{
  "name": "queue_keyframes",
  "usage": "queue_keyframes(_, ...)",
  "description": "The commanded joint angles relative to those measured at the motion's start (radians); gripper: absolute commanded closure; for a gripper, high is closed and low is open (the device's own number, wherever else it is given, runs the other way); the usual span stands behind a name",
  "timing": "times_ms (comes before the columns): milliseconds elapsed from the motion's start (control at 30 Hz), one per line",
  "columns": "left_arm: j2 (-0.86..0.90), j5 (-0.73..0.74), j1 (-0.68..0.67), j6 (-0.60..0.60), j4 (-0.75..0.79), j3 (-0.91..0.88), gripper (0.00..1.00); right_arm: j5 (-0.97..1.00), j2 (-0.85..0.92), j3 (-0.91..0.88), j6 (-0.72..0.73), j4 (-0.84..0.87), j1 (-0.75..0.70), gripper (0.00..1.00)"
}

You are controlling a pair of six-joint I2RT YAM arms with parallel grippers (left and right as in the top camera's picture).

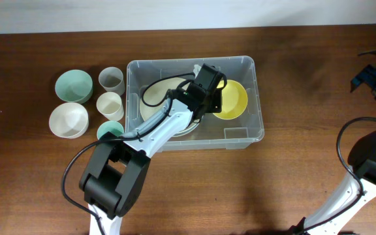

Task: Pack container
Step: 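Lower the yellow bowl into the container's right side and release, then retract the left gripper back toward the left side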

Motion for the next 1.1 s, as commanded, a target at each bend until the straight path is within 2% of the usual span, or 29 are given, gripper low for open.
queue_keyframes(0,0.010,-0.011,-0.003,0.021,-0.005,0.018,0.99,0.002,-0.031,-0.004,0.005,0.001,-0.001,0.01)
queue_keyframes(333,0.010,-0.027,-0.003,0.021,-0.005,0.018,0.98,0.002,-0.031,-0.004,0.005,0.001,-0.001,0.01)
queue_keyframes(400,0.010,-0.027,-0.003,0.021,-0.004,0.018,0.84,0.002,-0.031,-0.004,0.005,0.001,-0.001,0.01)
queue_keyframes(433,0.010,-0.027,-0.003,0.021,-0.004,0.018,0.82,0.002,-0.031,-0.004,0.005,0.001,-0.001,0.01)
queue_keyframes(833,0.010,-0.027,-0.003,0.021,0.017,0.018,0.79,0.002,-0.031,-0.004,0.005,0.001,-0.001,0.01)
queue_keyframes(1067,0.010,-0.027,-0.003,0.026,0.064,0.020,0.69,0.002,-0.031,-0.004,0.005,0.001,-0.001,0.01)
